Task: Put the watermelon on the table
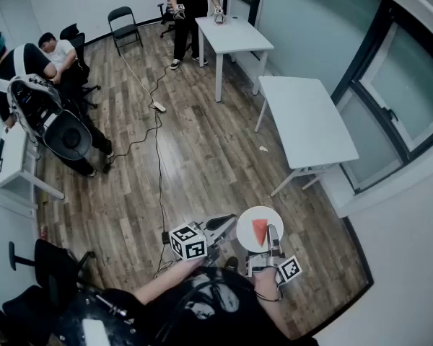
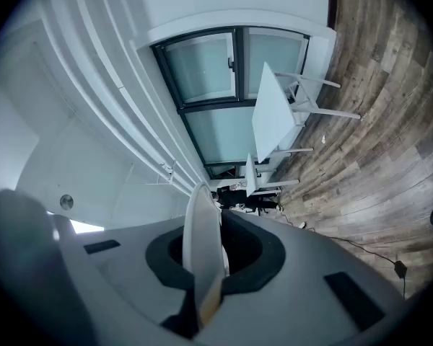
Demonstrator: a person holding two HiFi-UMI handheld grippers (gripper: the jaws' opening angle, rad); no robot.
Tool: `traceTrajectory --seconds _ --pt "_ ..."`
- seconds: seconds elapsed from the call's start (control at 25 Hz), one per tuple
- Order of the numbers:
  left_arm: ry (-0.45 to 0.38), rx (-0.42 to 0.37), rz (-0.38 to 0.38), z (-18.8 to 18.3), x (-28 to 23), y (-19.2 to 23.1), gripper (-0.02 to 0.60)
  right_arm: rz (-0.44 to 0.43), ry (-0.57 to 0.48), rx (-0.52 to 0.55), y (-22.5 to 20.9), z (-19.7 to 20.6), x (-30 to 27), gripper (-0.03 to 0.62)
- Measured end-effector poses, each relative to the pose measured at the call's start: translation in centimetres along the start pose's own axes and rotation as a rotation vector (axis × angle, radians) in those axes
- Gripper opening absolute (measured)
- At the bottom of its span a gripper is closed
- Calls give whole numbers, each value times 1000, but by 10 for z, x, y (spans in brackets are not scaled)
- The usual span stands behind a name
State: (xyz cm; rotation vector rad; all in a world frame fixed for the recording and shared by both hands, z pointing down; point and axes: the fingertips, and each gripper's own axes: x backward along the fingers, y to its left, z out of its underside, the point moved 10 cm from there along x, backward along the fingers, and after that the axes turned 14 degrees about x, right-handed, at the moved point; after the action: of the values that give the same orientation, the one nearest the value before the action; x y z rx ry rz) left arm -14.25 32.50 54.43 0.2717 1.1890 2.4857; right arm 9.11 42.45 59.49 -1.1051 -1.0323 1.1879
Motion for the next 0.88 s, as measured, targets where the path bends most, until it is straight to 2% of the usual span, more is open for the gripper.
traceTrajectory --seconds 0.36,0.6,0.88 --pt "9 2 0 -7 4 7 5 32 5 1 -1 7 -9 22" --pt "-3 6 -6 -21 13 20 6 -1 6 -22 -2 17 -27 23" --pt "-1 33 3 -37 28 40 6 17 -2 -27 -1 41 -40 22"
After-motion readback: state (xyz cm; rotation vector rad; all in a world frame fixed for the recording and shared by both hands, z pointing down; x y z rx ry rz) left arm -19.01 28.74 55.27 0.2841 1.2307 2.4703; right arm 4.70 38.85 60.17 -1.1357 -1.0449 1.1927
